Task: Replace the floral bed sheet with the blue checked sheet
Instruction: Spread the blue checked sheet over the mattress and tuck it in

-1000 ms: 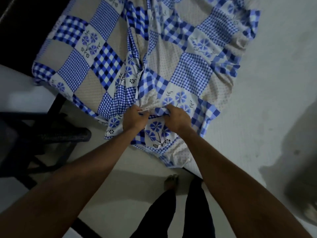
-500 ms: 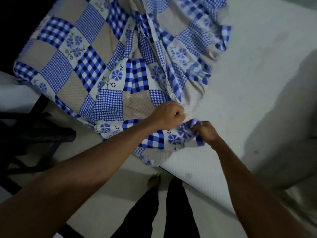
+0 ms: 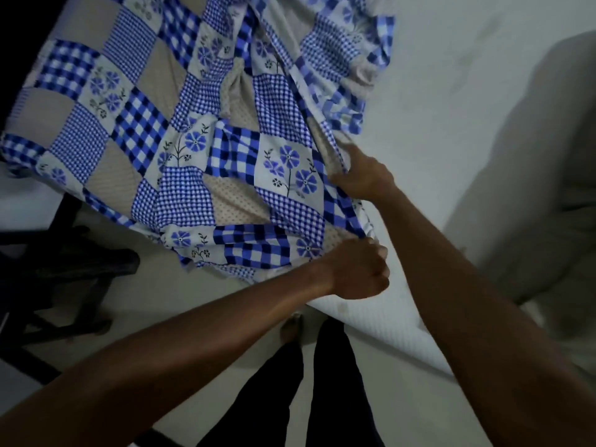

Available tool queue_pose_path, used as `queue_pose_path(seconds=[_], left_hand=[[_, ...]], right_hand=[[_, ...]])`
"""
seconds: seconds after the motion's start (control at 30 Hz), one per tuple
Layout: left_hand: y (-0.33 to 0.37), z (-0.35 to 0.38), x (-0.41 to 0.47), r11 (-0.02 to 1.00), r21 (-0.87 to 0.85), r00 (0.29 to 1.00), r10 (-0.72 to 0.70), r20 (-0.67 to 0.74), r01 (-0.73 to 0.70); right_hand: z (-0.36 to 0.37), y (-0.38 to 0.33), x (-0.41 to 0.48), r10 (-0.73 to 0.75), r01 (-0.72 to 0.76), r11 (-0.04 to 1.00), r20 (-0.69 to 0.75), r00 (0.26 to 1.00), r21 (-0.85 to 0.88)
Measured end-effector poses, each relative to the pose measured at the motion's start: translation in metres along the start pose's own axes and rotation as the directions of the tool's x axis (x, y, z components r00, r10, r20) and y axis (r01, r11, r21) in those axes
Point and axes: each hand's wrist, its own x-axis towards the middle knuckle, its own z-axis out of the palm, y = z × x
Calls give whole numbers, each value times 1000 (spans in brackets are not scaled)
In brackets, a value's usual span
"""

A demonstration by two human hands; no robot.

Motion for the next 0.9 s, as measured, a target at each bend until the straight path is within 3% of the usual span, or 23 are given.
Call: queue_pose_path(seconds=[0.07, 0.13, 0.2, 0.33, 0.4, 0.43, 0.5, 0.53, 0.63, 0.67, 0.73, 0.8, 0.9], left_hand=[[5, 8, 4, 999, -48, 1000, 9, -20, -9], [20, 16, 6, 998, -55, 1000, -8, -15, 8], [35, 29, 14, 997, 20, 996, 75, 37, -76], [66, 62, 29, 950, -307, 928, 163, 334, -56], [78, 87, 31, 912, -403, 865, 139, 483, 78], [84, 99, 31, 860, -462, 829, 86, 552, 217], [99, 117, 20, 669, -555, 727, 30, 686, 495], [97, 132, 15, 567, -577, 674, 53, 737, 588], [87, 109, 2, 433, -428, 462, 29, 886, 793], [79, 94, 4, 424, -459, 505, 3, 863, 781], [50, 63, 9, 449, -567, 662, -77, 745, 691], [17, 34, 23, 448, -607, 749, -294, 593, 656], [-37, -10, 49, 555, -578, 775, -584, 241, 598]], right_hand=[[3, 8, 1, 44, -48, 996, -61, 997, -75], [-2, 29, -7, 85, -91, 995, -142, 986, -33], [-13, 60, -23, 120, -120, 993, -238, 964, 14], [-20, 136, -79, 359, -324, 933, -340, 869, 157], [-11, 167, -108, 500, -429, 866, -395, 771, 257], [-5, 178, -120, 545, -462, 838, -420, 726, 290], [10, 189, -138, 603, -510, 798, -421, 678, 321], [17, 189, -144, 616, -535, 788, -387, 686, 306], [27, 180, -150, 556, -536, 830, -298, 776, 153], [23, 176, -148, 547, -540, 834, -305, 779, 117], [12, 172, -139, 533, -529, 842, -327, 780, 111], [-1, 167, -120, 483, -446, 876, -349, 803, 186], [-13, 154, -79, 313, -242, 946, -420, 852, 214]])
